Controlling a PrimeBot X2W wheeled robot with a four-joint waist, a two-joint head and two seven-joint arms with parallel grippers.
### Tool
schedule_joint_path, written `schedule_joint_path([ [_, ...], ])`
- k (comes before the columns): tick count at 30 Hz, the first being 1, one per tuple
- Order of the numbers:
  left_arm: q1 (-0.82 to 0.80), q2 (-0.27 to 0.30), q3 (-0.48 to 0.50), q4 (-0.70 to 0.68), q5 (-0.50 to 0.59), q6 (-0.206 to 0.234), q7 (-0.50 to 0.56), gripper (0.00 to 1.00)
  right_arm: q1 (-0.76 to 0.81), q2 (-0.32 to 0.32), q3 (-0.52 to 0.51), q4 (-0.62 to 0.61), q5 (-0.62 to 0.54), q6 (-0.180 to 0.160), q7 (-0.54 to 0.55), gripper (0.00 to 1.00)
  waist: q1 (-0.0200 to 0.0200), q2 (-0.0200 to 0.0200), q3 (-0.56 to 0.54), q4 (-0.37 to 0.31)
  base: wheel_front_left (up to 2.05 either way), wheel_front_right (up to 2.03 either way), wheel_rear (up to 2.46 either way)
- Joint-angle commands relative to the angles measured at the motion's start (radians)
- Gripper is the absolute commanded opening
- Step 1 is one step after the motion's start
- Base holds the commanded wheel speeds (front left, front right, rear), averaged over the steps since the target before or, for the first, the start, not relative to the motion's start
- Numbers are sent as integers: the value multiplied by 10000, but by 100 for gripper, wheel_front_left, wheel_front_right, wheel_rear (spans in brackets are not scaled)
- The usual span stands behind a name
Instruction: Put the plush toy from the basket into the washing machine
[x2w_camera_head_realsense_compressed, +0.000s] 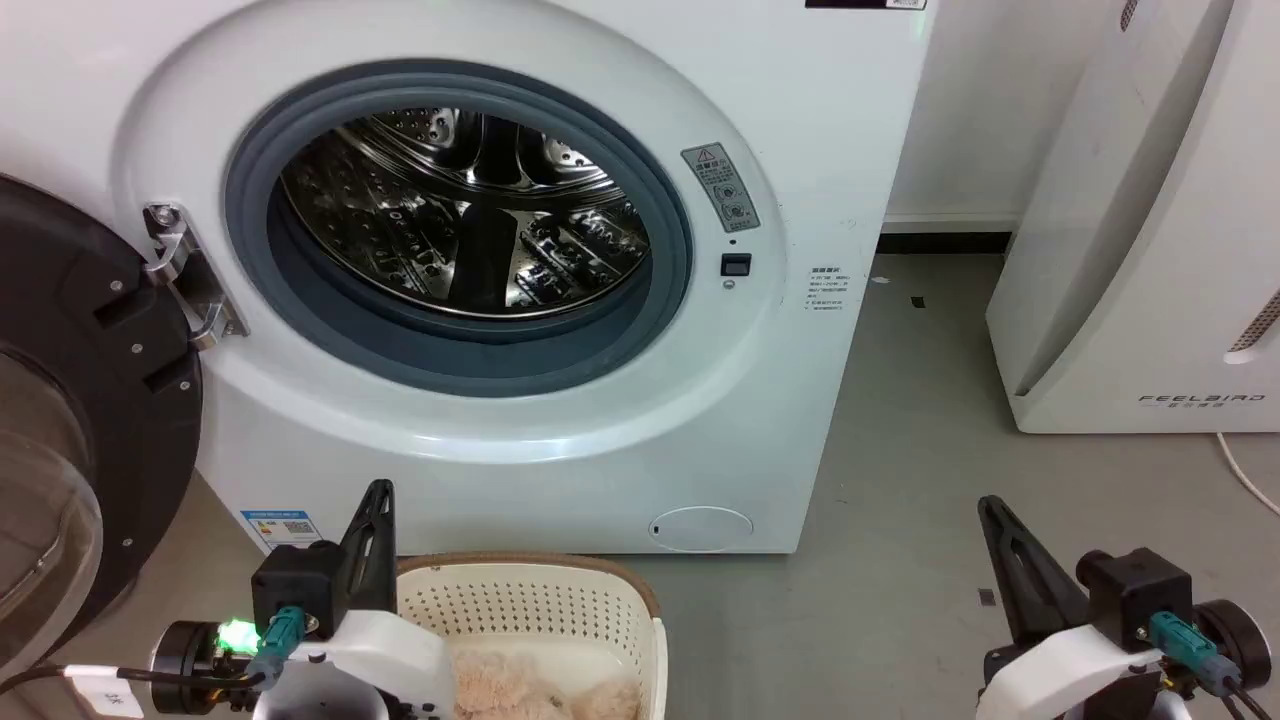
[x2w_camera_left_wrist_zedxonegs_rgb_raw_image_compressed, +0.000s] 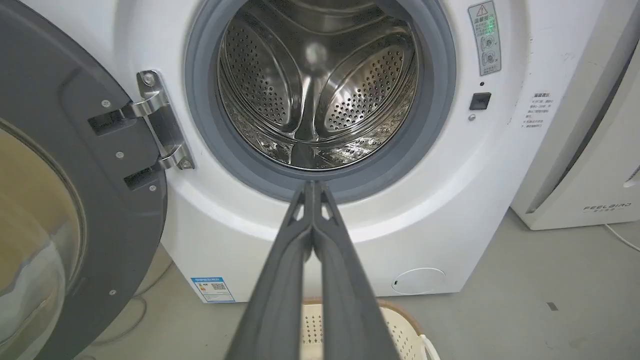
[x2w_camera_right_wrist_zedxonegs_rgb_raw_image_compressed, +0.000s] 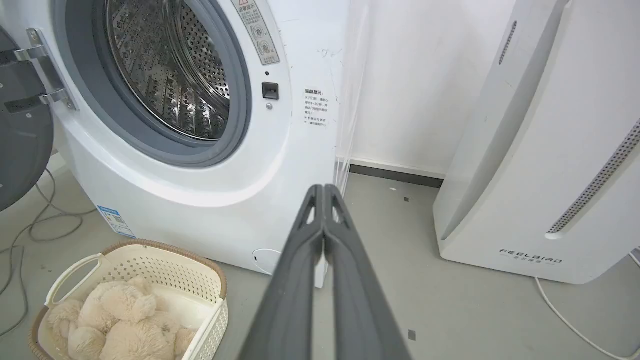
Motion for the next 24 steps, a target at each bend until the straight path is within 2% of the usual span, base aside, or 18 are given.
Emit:
schedule_joint_path([
  [1,138,3,-12,-43,26,-45,3,0,-139,-4,-5,-16,-80,-7,14,0,0,-1,0,0,0,0,0],
  [13,138,3,-12,-43,26,-45,3,0,-139,-4,-5,-16,-80,-7,14,0,0,-1,0,0,0,0,0],
  [14,0,0,-2,0,0,0,0,100,0,0,-2,0,0,0,0,100,0,-1,0,0,0,0,0],
  [24,-36,0,-76,63,-54,136,-154,100,3,0,-145,-46,128,1,-155,100,0,-1,30,-3,0,0,0],
])
